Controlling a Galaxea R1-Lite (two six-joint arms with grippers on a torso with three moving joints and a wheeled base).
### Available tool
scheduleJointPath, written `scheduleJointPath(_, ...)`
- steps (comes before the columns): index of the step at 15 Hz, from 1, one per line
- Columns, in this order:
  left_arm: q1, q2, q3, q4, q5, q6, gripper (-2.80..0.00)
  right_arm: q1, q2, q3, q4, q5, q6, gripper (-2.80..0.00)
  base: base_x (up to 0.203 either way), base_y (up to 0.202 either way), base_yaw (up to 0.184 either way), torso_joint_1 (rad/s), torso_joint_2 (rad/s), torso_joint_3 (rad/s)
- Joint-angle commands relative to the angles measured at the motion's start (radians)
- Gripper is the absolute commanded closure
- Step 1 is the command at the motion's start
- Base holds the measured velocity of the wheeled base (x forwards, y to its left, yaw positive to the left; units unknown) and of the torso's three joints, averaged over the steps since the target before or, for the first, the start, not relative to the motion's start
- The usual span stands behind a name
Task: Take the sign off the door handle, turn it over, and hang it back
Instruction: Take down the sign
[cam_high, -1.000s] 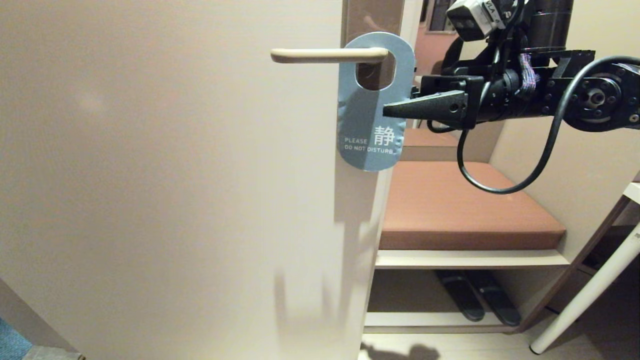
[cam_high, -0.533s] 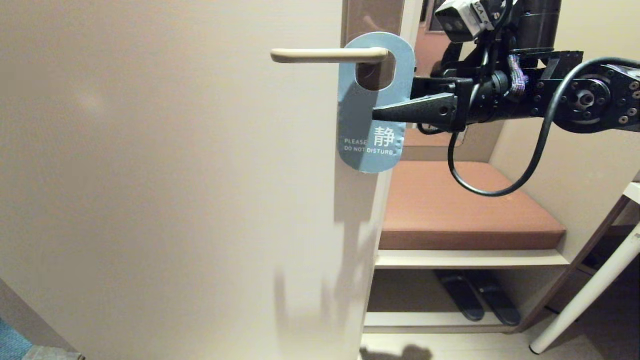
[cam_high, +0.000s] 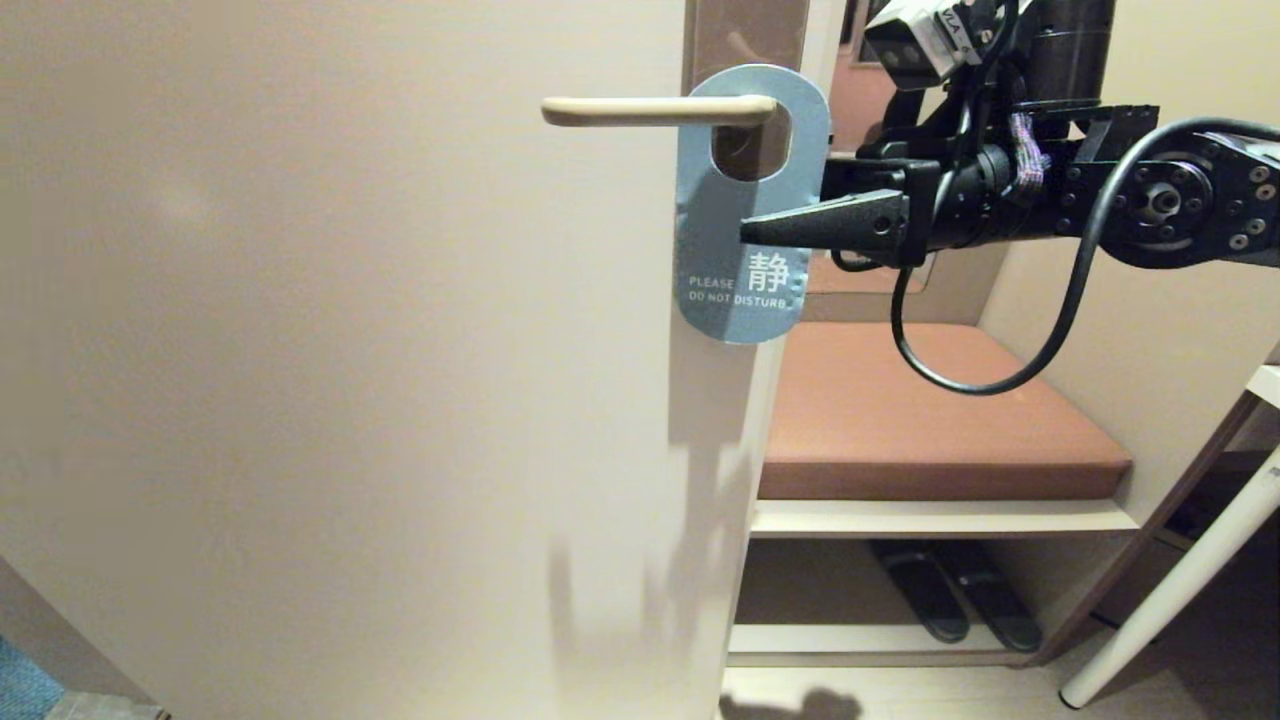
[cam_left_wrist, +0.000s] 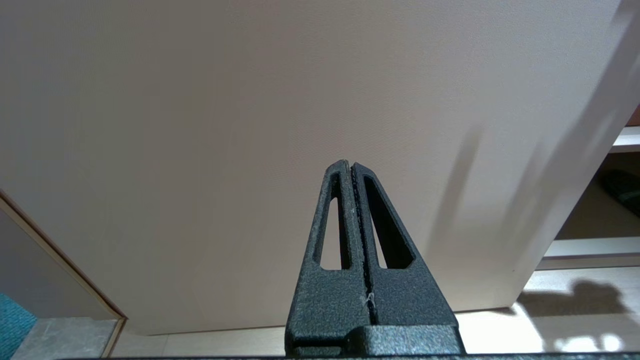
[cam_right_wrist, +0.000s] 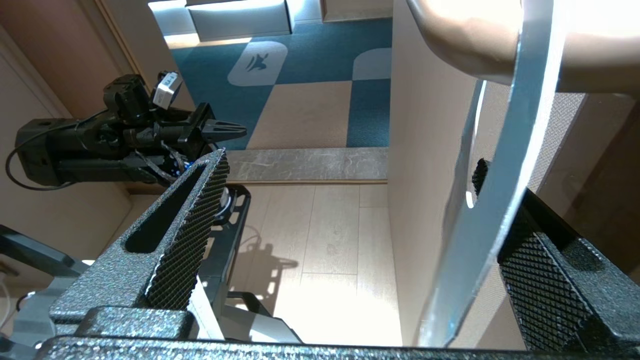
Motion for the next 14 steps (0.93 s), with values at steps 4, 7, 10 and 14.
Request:
scheduleJointPath(4, 0.000, 0.001, 0.000, 0.000, 0.000, 0.000, 0.00, 0.000, 0.001, 0.002, 0.000, 0.006, -0.002, 0.00, 0.000, 0.000, 0.000, 0.000, 0.00, 0.000)
scheduleJointPath(7, 0.000, 0.001, 0.000, 0.000, 0.000, 0.000, 0.00, 0.000, -0.001, 0.000, 0.000, 0.006, -0.002, 0.00, 0.000, 0.000, 0.000, 0.000, 0.00, 0.000)
scheduleJointPath(10, 0.000, 0.001, 0.000, 0.000, 0.000, 0.000, 0.00, -0.004, -0.001, 0.002, -0.002, 0.006, -0.003, 0.00, 0.000, 0.000, 0.000, 0.000, 0.00, 0.000)
scheduleJointPath(14, 0.000, 0.001, 0.000, 0.000, 0.000, 0.000, 0.00, -0.006, -0.004, 0.006, -0.002, -0.017, -0.005, 0.00, 0.000, 0.000, 0.000, 0.000, 0.00, 0.000)
